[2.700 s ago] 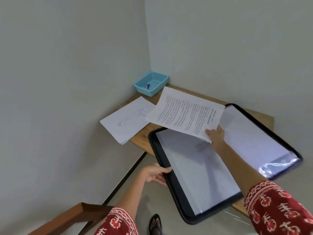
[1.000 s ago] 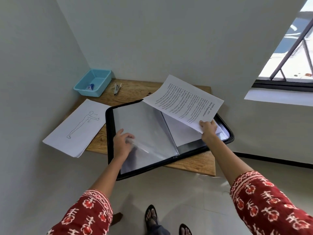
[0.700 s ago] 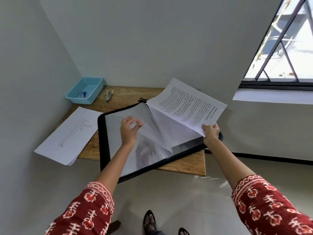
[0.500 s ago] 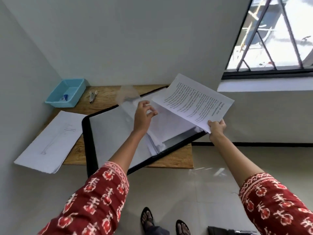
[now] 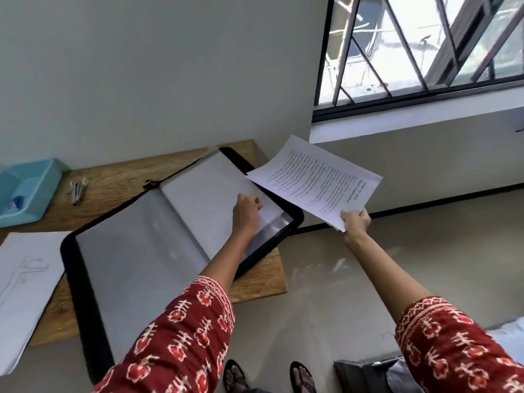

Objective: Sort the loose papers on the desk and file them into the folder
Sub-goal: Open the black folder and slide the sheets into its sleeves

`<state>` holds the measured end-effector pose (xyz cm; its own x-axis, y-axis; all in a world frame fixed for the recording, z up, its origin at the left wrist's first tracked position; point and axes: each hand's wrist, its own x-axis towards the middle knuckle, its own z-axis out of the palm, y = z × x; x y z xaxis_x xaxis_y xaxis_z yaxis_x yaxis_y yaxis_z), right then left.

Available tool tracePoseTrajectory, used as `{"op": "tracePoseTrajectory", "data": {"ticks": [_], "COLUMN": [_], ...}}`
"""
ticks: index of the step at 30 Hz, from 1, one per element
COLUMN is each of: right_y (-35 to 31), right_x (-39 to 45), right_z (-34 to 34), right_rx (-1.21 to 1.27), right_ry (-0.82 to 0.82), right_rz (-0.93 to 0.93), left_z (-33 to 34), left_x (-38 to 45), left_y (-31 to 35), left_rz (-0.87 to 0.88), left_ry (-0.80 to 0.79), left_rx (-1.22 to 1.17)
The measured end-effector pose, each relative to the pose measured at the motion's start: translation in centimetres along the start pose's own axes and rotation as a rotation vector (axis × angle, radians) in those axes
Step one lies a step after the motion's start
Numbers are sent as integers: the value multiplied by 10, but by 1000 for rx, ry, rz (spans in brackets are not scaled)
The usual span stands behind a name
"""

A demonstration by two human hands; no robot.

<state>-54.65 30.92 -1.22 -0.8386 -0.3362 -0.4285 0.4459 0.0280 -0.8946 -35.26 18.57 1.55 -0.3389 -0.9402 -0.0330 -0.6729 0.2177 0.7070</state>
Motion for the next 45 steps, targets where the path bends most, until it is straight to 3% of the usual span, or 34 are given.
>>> {"op": "tracePoseTrajectory", "data": {"ticks": [13,18,27,33,36,42,45], "right_y": [4,1,1,-7,-9,-11,-10], "right_x": [20,14,13,9,10,13,11], "right_z": [20,28,20,12,6,-14,-21], "right_rx": [45,45,44,55,61,51,64], "right_ry": [18,4,12,23,41,57,64], "right_rz": [37,60,69,22,2,-30,-34], "left_z": [-1,5,9,-4,-11,-27,-35], "left_x": [-14,-30,-55,-52,-49,-42,-44], "left_y": [20,16,4,-6,-6,-16,-23], "left_rz": [37,94,161,27,33,161,139], "left_ry": [-218,-14,8,55,48,-249,-264], "left_rx": [439,443,513,263,276,205,120]}}
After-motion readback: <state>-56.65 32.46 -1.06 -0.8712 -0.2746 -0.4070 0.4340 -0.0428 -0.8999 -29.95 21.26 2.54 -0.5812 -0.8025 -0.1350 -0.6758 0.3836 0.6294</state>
